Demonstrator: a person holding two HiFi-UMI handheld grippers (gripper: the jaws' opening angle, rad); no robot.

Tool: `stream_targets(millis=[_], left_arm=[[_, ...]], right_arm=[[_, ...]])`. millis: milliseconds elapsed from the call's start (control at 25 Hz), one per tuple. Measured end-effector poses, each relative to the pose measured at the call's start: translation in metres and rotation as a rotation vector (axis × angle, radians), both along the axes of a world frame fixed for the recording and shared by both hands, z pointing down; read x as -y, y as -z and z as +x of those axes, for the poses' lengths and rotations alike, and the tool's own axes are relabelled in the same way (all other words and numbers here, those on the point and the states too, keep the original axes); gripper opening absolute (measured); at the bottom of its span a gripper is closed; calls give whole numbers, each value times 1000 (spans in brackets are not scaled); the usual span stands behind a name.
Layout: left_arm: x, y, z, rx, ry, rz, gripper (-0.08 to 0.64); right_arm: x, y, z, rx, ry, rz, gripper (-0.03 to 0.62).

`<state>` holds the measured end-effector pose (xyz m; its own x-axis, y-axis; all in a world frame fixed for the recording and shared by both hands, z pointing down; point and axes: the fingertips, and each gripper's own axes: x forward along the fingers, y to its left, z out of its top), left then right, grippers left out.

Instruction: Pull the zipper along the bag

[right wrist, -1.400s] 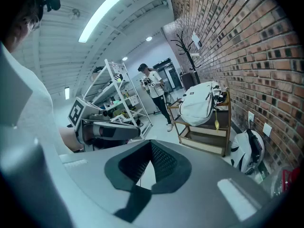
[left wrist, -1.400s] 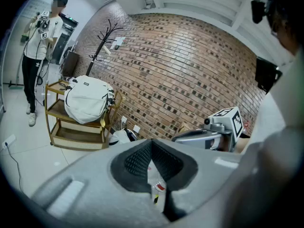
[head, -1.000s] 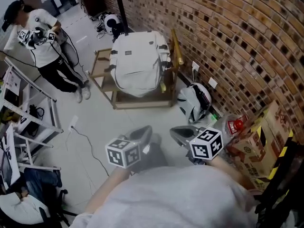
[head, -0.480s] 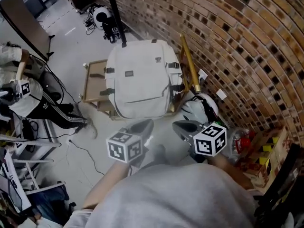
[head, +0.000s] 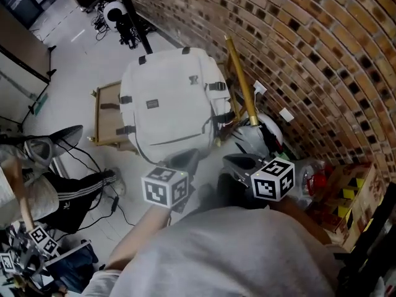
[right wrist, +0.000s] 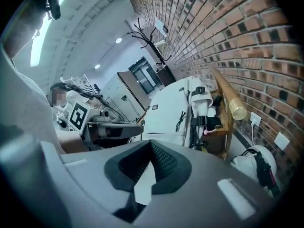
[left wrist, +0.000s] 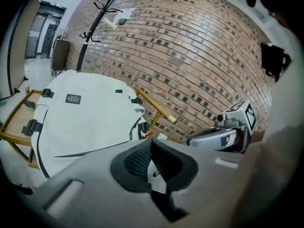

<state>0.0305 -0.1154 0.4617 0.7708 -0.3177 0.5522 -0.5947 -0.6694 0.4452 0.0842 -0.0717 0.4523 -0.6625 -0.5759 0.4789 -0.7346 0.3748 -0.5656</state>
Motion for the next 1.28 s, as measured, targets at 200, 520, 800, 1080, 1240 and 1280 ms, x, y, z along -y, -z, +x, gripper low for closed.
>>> stream_targets(millis=[200, 520, 800, 1080, 1240, 1280], left_arm=[[22, -15, 25, 75, 13, 3, 2], [69, -52, 58, 230, 45, 29, 89], [87, -72, 70, 365, 27, 79, 138], [90, -79, 67, 375, 50, 89, 94], [86, -75, 68, 332, 48, 71, 53], [85, -74, 68, 318, 48, 65, 46]], right_arm=[[19, -11, 28, 21, 22, -35, 2], [39, -22, 64, 49, 68, -74, 2], [42, -25, 69, 67, 110, -91, 2], [43, -27, 65, 71, 133, -101, 2], [43, -30, 64, 67, 129, -110, 2], [43, -30, 62, 65, 130, -111, 2]])
